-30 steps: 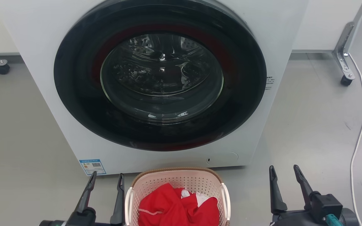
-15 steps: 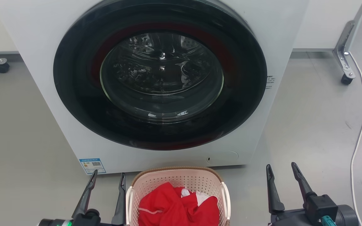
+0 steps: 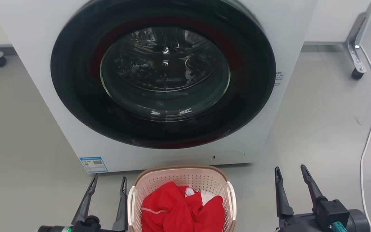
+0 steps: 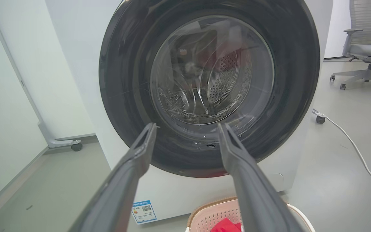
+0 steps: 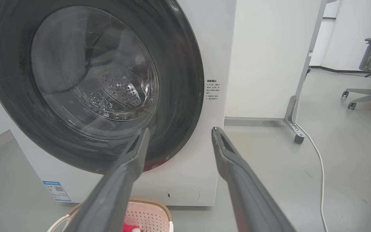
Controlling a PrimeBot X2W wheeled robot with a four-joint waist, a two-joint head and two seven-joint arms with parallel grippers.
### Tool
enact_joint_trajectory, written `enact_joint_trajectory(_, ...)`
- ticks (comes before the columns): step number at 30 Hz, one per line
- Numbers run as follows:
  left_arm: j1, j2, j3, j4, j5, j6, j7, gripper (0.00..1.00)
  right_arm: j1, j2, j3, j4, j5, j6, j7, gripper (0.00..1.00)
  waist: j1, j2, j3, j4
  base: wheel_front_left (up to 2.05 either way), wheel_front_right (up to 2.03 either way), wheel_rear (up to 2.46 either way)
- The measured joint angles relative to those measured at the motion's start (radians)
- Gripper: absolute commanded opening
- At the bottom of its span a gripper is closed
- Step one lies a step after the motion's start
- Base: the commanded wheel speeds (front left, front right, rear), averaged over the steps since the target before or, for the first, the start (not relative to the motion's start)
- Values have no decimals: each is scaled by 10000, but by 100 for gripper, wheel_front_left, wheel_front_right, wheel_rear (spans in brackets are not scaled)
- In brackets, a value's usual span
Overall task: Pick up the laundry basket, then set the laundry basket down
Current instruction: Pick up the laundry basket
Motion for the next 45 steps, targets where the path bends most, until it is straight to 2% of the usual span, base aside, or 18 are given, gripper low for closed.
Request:
enact_joint_trajectory(8,-125,-35,136,-113,-6,0,0,100,-273,2,-150,-81,56,2,-13,100,0,0,628,3,0,0,0)
enact_joint_trajectory(13,-861,-132,328,153,-180,-13,0,100,-972,2,-343,90,167,38,-17,100,1,0,1214,3,0,0,0)
enact_joint_trajectory(31,-3347,-359,629,3455,-909,-368,286,100,-3761,-23,-506,3051,596,539,201,100,2,1,3756,-46,0,0,0)
enact_joint_trajectory(45,-5186,-566,585,5325,-991,-454,497,100,-5360,-25,-295,4669,719,648,314,100,2,1,5994,-45,0,0,0)
